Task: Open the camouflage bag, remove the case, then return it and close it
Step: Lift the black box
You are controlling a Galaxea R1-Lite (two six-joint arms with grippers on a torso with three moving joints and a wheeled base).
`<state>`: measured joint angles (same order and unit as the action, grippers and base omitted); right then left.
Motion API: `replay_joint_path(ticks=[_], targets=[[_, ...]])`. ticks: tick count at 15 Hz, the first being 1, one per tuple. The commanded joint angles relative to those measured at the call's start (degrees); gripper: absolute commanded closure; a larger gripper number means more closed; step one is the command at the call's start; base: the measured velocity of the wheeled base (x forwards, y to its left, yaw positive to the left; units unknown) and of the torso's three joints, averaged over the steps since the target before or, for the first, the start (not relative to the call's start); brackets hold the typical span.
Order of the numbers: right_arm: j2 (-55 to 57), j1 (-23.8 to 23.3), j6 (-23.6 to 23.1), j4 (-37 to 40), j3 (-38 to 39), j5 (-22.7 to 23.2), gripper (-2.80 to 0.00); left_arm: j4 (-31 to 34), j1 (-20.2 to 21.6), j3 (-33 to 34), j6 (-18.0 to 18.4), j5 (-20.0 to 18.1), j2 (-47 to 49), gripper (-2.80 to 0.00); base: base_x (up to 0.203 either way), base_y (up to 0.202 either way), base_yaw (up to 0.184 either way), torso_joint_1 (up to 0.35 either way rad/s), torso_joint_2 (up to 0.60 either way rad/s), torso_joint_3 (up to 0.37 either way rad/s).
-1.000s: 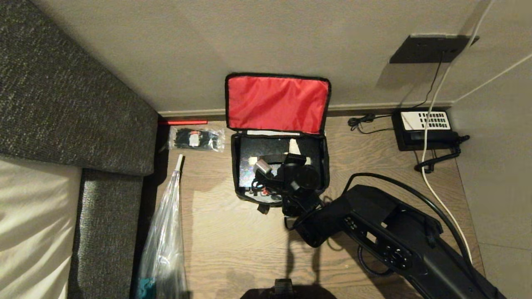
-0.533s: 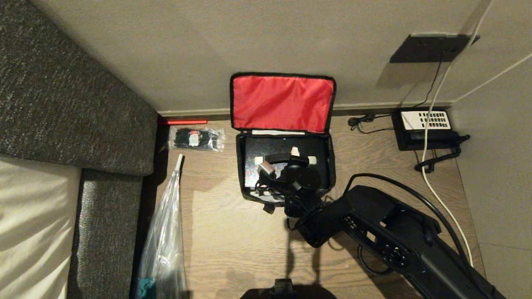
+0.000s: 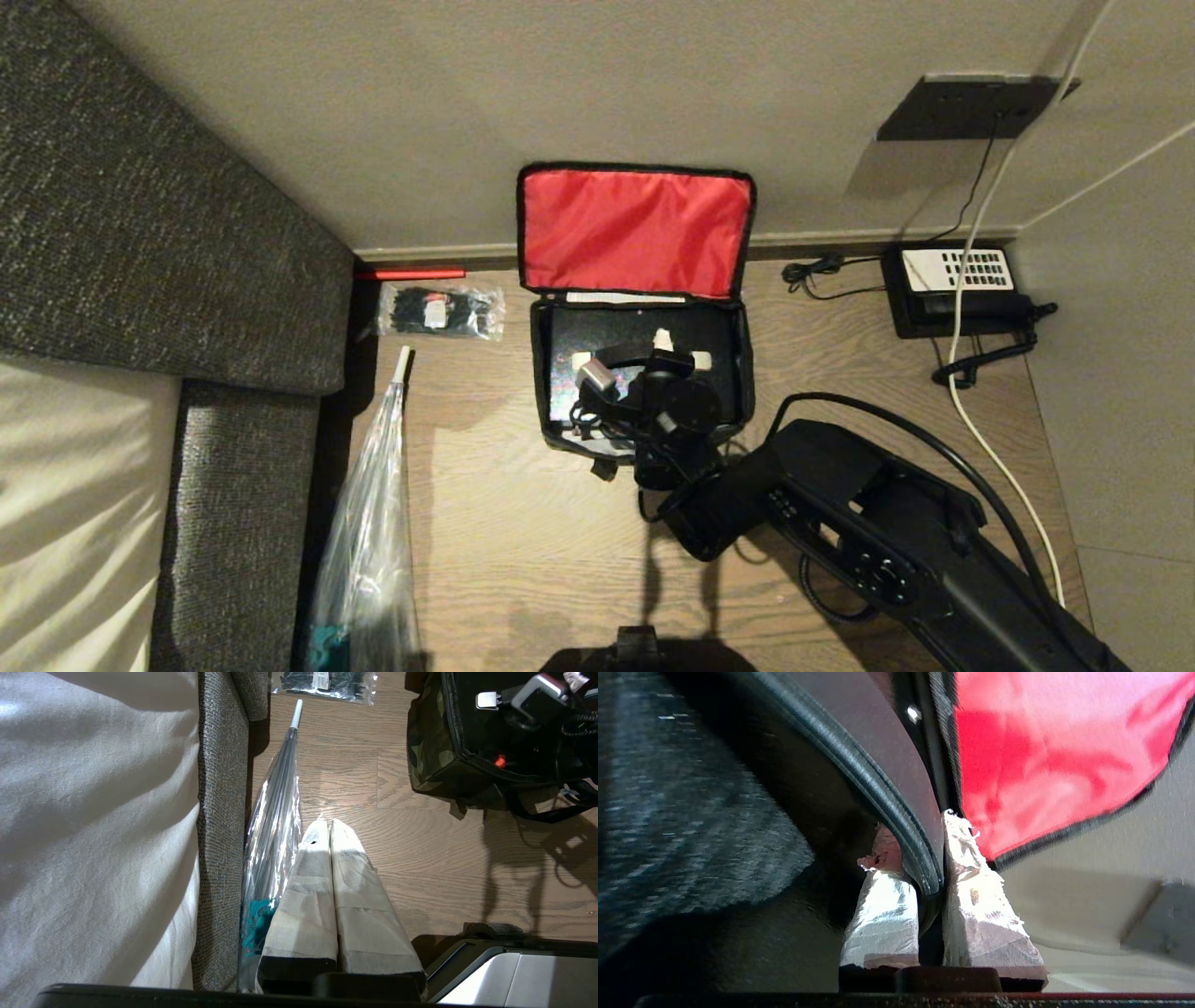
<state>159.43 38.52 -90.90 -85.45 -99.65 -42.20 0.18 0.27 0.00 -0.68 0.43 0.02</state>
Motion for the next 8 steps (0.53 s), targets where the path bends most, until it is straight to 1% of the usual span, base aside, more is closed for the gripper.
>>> replay_joint_path(ticks=[1, 2, 3, 5, 7, 8], targets=[[-1.0, 1.4, -0.7, -1.9, 1.3, -2.2, 0.0, 0.0, 0.1, 0.2, 0.0, 0.0, -0.1, 0.0, 0.0, 0.0, 0.0, 0.0, 0.0, 0.0], [-1.5, 1.7, -1.1, -2.1, 2.3, -2.3, 0.0, 0.0, 0.1, 0.2, 0.0, 0.0, -0.1, 0.0, 0.0, 0.0, 0.0, 0.0, 0.0, 0.0], [-2.2, 2.1, -1.5, -2.2, 4.9, -2.5, 0.0, 0.0, 0.1, 0.2, 0.0, 0.0, -0.1, 0.0, 0.0, 0.0, 0.0, 0.0, 0.0, 0.0], [-4.8, 2.6, -3.2, -2.2, 6.8, -3.1, 0.0, 0.0, 0.0, 0.2, 0.0, 0.0, -0.1, 0.0, 0.0, 0.0, 0.0, 0.0, 0.0, 0.0], [-10.3, 3.3, -8.2, -2.2, 8.0, -3.8, 0.0, 0.0, 0.0, 0.2, 0.0, 0.0, -0.1, 0.0, 0.0, 0.0, 0.0, 0.0, 0.0, 0.0], [-12.2, 4.0, -9.6, -2.2, 8.5, -4.0, 0.0, 0.0, 0.0, 0.2, 0.0, 0.0, -0.1, 0.0, 0.0, 0.0, 0.0, 0.0, 0.0, 0.0]])
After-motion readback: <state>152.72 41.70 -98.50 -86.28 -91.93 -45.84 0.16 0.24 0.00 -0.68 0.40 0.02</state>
